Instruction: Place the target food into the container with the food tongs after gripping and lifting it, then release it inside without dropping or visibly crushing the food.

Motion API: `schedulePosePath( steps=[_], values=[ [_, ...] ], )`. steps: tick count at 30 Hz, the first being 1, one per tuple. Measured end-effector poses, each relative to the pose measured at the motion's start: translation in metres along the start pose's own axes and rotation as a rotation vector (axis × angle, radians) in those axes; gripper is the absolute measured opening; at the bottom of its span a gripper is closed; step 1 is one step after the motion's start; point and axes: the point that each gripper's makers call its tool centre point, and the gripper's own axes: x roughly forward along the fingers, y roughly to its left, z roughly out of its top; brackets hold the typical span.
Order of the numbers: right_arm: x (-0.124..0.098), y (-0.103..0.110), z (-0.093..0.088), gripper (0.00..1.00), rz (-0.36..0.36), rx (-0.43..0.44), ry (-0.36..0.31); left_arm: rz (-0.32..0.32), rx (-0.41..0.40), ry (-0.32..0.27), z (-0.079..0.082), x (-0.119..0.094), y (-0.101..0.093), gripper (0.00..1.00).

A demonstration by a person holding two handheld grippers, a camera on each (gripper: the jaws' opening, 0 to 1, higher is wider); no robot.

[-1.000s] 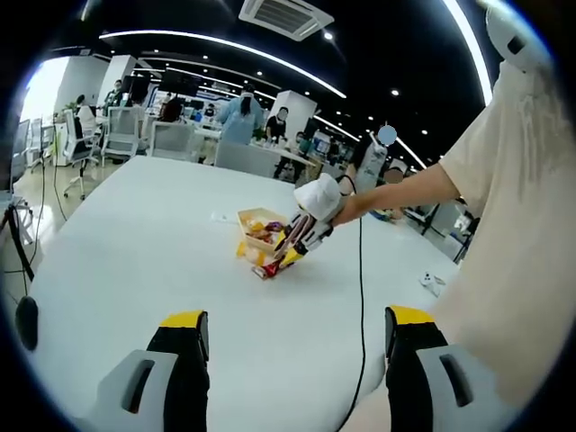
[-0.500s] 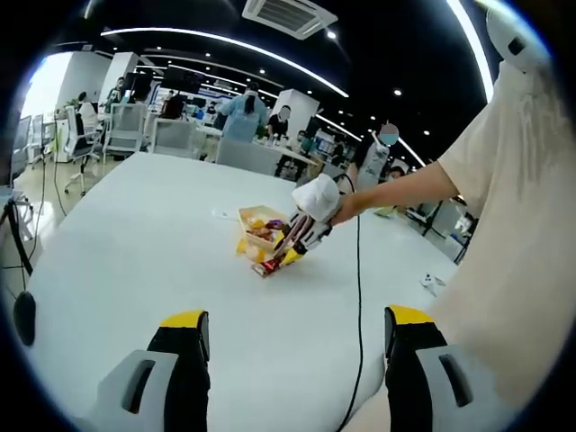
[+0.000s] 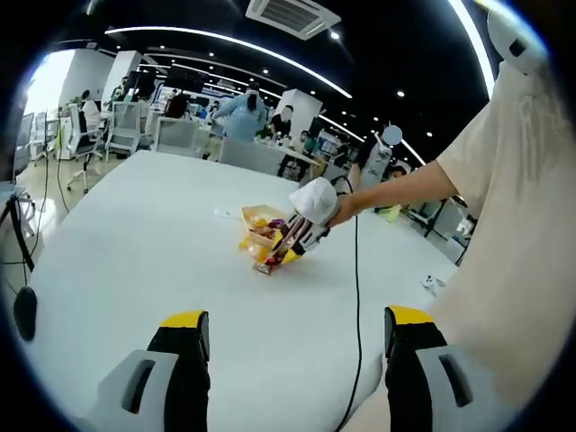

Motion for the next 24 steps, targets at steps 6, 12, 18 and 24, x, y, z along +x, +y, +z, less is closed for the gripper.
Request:
schedulePosePath(
  steps=[6, 12, 18, 24],
  values=[
    [0.0018, -0.0031, -0.0021, 0.22, -0.017, 0.024, -0.001, 0.003, -0.007, -0.002, -0.001, -0.0013, 0.0016, 0.79],
    [0.0018, -0.0032, -0.0024, 0.22, -0.017, 0.037, -0.003, -0.002, -0.004, -0.002, 0.0002, 0.0003, 0.0017, 0.79],
    [0.0009, -0.0033, -0.0023, 0.21, -0.028, 0.049, -0.006, 0.003, -0.005, -0.005, 0.0012, -0.0003, 0.004, 0.79],
    [0.0014, -0.0036, -0.0039, 0.2, -0.031, 0.074, -0.01, 0.002, -0.005, -0.004, 0.0004, -0.0005, 0.0041, 0.79]
  ],
)
